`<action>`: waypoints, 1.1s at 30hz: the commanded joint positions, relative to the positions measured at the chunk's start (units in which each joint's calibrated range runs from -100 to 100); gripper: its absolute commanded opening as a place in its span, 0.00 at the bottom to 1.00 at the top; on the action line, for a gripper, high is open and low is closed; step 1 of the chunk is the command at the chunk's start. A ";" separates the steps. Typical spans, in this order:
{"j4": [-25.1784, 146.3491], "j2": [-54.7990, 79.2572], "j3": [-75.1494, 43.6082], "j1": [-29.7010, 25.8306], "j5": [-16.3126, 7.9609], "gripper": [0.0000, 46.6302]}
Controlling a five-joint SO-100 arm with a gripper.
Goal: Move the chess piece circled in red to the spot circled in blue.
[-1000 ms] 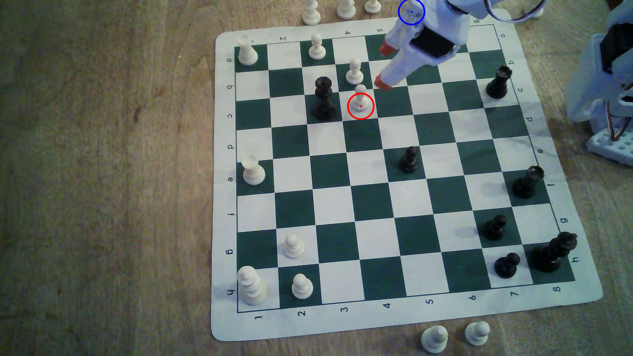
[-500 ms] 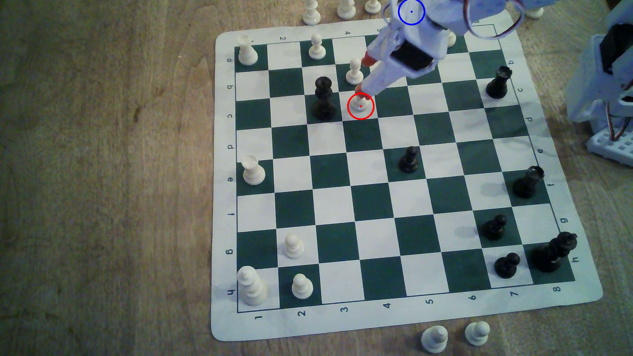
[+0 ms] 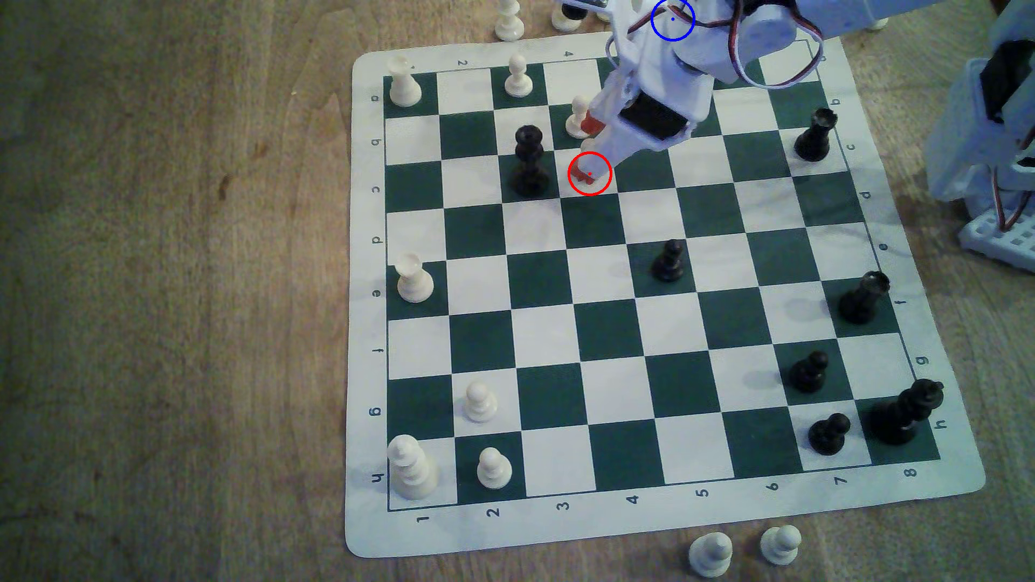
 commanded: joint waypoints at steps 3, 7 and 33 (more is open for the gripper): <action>-0.87 1.23 -5.08 -1.02 -0.15 0.38; -0.95 1.66 -5.08 -0.08 0.34 0.38; 2.49 1.23 -5.08 -0.39 1.37 0.01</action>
